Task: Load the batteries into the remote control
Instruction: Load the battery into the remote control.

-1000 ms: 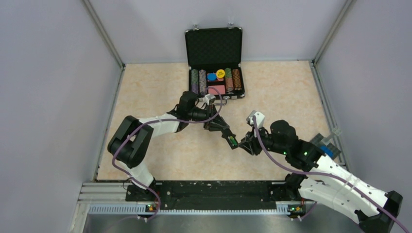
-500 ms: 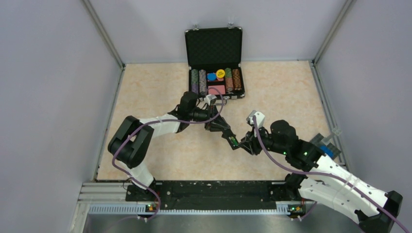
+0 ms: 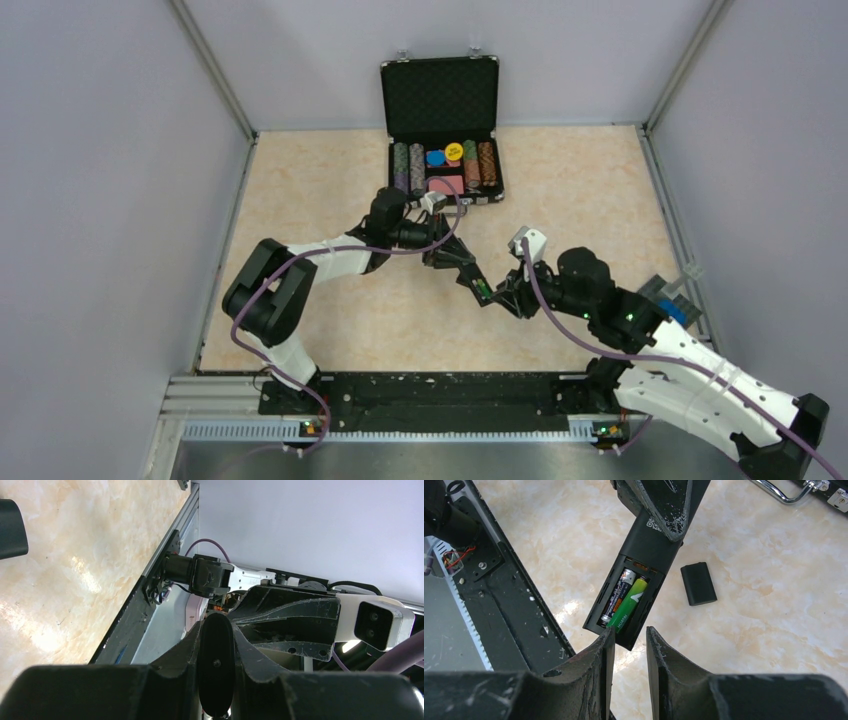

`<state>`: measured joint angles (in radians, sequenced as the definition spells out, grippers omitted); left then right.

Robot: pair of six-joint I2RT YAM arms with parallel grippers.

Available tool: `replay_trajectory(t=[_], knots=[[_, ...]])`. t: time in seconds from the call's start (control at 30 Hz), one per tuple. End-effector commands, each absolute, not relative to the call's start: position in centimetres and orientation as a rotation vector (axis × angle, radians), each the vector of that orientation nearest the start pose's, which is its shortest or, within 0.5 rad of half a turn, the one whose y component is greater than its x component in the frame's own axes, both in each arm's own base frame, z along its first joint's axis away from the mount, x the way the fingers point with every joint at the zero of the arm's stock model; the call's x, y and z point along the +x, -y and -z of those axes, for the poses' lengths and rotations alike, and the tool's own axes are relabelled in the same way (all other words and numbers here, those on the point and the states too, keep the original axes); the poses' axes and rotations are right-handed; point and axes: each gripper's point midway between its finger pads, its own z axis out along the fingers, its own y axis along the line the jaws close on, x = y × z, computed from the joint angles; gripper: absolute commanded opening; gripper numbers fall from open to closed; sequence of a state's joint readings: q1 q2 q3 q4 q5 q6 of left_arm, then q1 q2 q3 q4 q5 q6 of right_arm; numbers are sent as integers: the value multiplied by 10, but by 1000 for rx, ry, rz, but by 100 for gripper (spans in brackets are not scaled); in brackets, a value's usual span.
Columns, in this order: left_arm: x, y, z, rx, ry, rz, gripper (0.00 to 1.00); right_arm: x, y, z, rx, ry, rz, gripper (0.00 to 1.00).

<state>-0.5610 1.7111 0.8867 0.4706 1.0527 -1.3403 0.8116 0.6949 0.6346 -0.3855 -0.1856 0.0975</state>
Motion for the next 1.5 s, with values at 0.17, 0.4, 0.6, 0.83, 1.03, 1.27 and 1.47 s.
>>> replay_trajectory(t=[0.17,0.4,0.6,0.83,1.03,1.27,1.47], knots=[[217,354,-212,158,-2392,2166,0,171,-215,-182,-795,-1948,-671,27],[210,359,-223,255,-2351,2189,0,174,-215,-174,-779,-2012,-647,26],[205,361,-231,307,-2319,2207,0,178,-215,-168,-752,-2067,-622,24],[200,358,-240,350,-2283,2221,0,185,-212,-163,-699,-2109,-574,22],[196,356,-243,376,-2270,2226,0,191,-211,-163,-664,-2140,-543,20],[192,353,-251,424,-2225,2230,0,191,-216,-163,-657,-2211,-538,15],[190,352,-258,444,-2183,2255,0,193,-217,-158,-652,-2236,-525,12]])
